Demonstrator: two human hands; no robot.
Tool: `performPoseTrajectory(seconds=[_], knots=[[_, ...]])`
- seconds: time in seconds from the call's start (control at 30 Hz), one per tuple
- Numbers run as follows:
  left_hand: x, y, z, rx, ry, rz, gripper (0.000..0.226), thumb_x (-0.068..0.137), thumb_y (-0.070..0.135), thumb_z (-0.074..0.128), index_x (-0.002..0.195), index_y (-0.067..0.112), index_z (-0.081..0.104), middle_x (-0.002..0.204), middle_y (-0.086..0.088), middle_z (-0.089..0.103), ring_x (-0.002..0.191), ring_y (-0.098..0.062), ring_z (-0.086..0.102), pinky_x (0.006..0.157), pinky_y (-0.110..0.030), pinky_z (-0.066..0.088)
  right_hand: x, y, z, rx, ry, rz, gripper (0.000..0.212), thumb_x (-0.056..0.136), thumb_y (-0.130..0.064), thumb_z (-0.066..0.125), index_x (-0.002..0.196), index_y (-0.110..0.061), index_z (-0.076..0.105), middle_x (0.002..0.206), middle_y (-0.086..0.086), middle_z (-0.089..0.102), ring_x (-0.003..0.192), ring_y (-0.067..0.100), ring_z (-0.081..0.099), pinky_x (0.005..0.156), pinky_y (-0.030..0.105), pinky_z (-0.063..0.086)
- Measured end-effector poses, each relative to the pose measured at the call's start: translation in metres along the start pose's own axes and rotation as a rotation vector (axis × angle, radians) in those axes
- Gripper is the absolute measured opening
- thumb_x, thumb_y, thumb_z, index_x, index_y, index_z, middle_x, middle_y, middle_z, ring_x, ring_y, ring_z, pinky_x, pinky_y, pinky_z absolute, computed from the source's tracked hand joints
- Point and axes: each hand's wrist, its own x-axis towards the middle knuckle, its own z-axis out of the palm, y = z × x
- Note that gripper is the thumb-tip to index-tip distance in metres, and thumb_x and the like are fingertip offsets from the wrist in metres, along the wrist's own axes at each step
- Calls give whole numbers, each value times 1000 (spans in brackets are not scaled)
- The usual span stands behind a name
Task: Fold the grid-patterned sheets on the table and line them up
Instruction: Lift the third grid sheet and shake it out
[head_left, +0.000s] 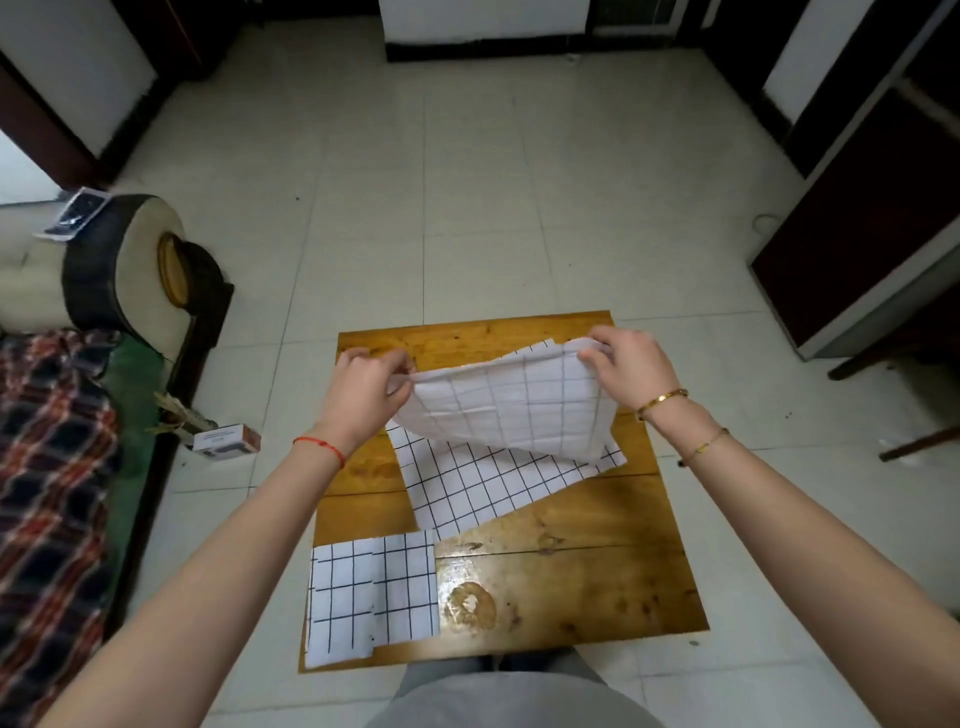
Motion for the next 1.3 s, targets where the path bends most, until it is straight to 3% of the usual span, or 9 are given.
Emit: performPoseTrajectory(seconds=[0.1, 0.2, 0.33, 0.5, 0.63, 0.87, 1.0, 1.17, 1.3], knots=[[1, 1, -14, -35, 5, 79, 9, 84, 19, 65, 94, 19, 65, 84, 1, 71, 75, -26, 64, 102, -42, 38, -2, 0, -13, -25, -49, 2, 16, 86, -21, 57, 75, -10, 59, 68, 8, 58, 74, 31, 55, 63, 34, 43], [0, 8, -34, -56, -43, 119, 13, 86, 21, 67, 98, 17, 69, 92, -2, 72, 84, -25, 63, 88, -41, 49, -3, 2, -26, -12, -146, 2, 23, 84, -20, 58, 63, -17, 50, 56, -3, 45, 66, 26, 49, 55, 29, 35], [-2, 15, -62, -150, -192, 143, 12, 85, 21, 70, 96, 16, 73, 93, 4, 72, 89, -16, 66, 83, -36, 53, -6, 9, -41, 31, -219, -40, 18, 83, -20, 63, 73, -6, 65, 68, 11, 63, 68, 26, 54, 58, 29, 37], [-2, 16, -91, -301, -337, 63, 6, 79, 23, 76, 84, 20, 76, 85, 7, 74, 78, -6, 66, 76, -32, 55, -11, 15, -59, 132, -318, -100, 15, 86, -22, 65, 88, -10, 74, 87, 6, 72, 81, 19, 61, 73, 29, 46], [2, 19, -114, -455, -448, 16, 16, 76, 24, 76, 89, 14, 77, 88, 3, 76, 84, -9, 70, 79, -24, 56, -8, 16, -71, 268, -382, -86, 15, 87, -21, 66, 93, -11, 75, 91, -5, 71, 82, 2, 60, 74, 11, 44], [25, 7, -125, -624, -589, -113, 20, 82, 21, 71, 98, 10, 75, 95, -1, 76, 90, -12, 71, 81, -17, 54, 15, 19, -71, 418, -512, -6, 12, 89, -26, 62, 93, -22, 72, 91, -9, 71, 88, 5, 64, 81, 21, 47], [48, -11, -94, -586, -498, -171, 15, 81, 23, 72, 93, 14, 76, 91, 2, 76, 90, -14, 69, 84, -25, 51, 40, 23, -41, 400, -444, 53, 11, 91, -21, 60, 87, -21, 70, 84, -11, 67, 78, 2, 60, 75, 23, 45], [71, -32, -30, -494, -295, -205, 9, 85, 11, 69, 94, 11, 73, 91, 0, 70, 87, -11, 63, 68, -4, 44, 76, 39, 16, 276, -274, 142, 14, 89, -16, 59, 96, -12, 70, 102, 3, 67, 101, 18, 59, 92, 29, 44], [81, -56, 24, -471, -211, -241, 12, 86, 8, 67, 91, 17, 73, 93, 1, 69, 93, -13, 62, 83, -22, 49, 92, 50, 55, 221, -230, 186, 23, 90, -9, 51, 101, -6, 70, 106, 13, 69, 103, 27, 61, 89, 28, 45]])
